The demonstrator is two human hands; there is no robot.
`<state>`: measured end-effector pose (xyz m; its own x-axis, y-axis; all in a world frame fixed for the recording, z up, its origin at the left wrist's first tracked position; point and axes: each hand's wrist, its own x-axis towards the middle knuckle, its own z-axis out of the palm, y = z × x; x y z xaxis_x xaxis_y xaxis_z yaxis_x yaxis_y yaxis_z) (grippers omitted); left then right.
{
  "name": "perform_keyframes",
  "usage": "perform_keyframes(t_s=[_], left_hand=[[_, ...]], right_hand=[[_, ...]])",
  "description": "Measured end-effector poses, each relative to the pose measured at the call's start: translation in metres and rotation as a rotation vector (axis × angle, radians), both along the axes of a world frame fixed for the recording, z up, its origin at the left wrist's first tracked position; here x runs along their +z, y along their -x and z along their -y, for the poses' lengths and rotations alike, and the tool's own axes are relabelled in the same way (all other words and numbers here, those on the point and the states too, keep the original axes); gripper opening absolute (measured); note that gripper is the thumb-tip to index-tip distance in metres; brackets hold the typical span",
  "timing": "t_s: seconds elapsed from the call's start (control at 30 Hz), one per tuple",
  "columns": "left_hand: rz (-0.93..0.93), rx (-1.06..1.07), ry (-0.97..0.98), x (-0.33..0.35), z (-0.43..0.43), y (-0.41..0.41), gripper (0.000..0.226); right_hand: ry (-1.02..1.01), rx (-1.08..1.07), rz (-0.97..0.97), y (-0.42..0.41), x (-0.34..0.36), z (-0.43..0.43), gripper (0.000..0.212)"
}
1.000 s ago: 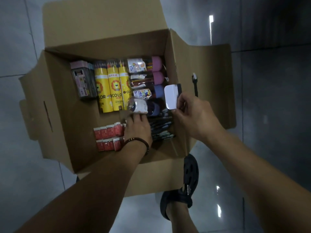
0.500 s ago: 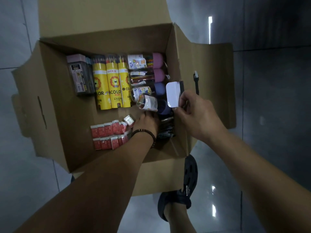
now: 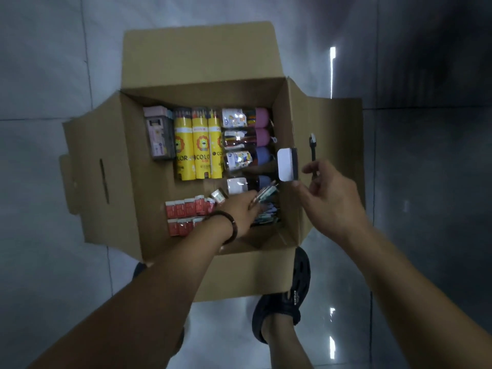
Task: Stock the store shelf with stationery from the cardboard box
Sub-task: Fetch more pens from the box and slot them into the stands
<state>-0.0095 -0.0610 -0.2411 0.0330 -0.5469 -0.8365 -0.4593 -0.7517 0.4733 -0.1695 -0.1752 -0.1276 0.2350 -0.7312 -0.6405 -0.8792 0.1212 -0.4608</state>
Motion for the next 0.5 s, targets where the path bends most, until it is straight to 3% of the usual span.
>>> perform_keyframes(t_s=[0.1,0.2,0.3,0.43,0.5], left_hand=[[-0.414,0.553,-0.111,0.086,-0.013,-0.014,0.021],[-0.822,0.888,-0.160,0.181,-0.029,-0.038,0.006],[-1.067,0.952,-0.128,0.283,-0.041,-0.073,0.029],[-1.084,0.833,-0.018,0.425,-0.063,-0.120,0.017],[-1.065,0.790,0.037,0.493,-0.074,-0.143,0.023]], right_hand=[[-0.029,-0.067,0.061,-0.014,0.047,-0.016,0.016],[-0.102,-0.171,0.236,-0.042,0.111,-0.029,0.016],[-0.222,-0.204,0.445,-0.082,0.199,-0.038,0.021],[-0.276,-0.152,0.612,-0.138,0.329,-0.050,0.033],[-0.254,-0.118,0.652,-0.161,0.395,-0.056,0.024]])
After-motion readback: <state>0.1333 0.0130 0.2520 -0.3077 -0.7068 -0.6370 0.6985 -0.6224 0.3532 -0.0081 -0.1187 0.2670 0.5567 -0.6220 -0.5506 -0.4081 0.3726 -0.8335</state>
